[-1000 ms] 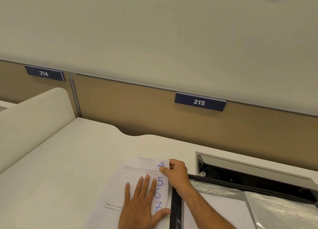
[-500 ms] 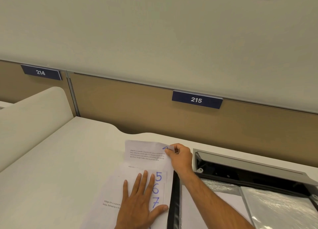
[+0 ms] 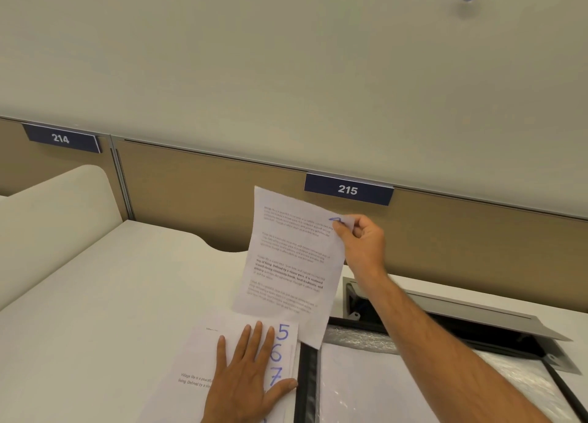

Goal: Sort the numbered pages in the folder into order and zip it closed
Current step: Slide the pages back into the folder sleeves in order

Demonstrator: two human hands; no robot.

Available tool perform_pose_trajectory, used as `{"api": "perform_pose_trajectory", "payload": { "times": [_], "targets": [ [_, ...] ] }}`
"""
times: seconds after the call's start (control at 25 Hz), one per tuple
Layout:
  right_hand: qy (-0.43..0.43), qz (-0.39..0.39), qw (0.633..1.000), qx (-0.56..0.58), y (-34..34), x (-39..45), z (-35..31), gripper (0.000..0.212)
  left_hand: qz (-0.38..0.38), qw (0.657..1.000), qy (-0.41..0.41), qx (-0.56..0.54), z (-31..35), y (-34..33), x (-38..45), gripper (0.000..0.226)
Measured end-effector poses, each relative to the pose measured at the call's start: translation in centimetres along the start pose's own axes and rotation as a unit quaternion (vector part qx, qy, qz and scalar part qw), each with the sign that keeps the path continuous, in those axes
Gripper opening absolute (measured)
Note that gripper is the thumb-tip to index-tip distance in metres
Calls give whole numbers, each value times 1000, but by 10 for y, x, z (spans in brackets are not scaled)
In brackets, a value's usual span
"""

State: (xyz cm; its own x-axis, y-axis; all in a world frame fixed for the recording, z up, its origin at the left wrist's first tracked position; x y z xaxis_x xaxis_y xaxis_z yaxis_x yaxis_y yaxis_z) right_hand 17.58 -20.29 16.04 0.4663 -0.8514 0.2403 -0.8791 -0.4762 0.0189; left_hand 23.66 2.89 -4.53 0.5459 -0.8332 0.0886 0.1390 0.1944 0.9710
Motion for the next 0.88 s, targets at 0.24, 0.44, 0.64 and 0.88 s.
{"api": "perform_pose_trajectory", "payload": {
  "times": [0.24,0.44,0.64,0.88],
  "targets": [
    [74,-28,997,9,36,-16,-53,1,-2,1000,9,-2,-1,-3,4,88],
    [90,-40,995,7,70,-40,-84,4,-29,998,53,-9,15,28,9,118],
    [93,-42,995,22,114,-62,-112,13,37,948,132,-288,48,68,4,121],
    [51,-26,997,55,175,-79,-110,20,45,807,78,-584,119,107,-23,71]
  ]
}}
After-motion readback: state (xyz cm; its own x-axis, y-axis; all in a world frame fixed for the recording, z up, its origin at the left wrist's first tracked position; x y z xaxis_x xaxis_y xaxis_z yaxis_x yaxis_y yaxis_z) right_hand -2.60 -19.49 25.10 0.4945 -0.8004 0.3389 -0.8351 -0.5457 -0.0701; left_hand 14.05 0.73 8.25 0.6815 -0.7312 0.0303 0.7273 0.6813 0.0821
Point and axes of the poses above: each hand's wrist, its own x-axis towards the middle knuckle, its own y-axis out of the back of the hand, z = x × y, the point moved 7 cm from there along x, towards the middle knuckle, and after that the axes turned 1 degree about x, right-handed, at the moved point
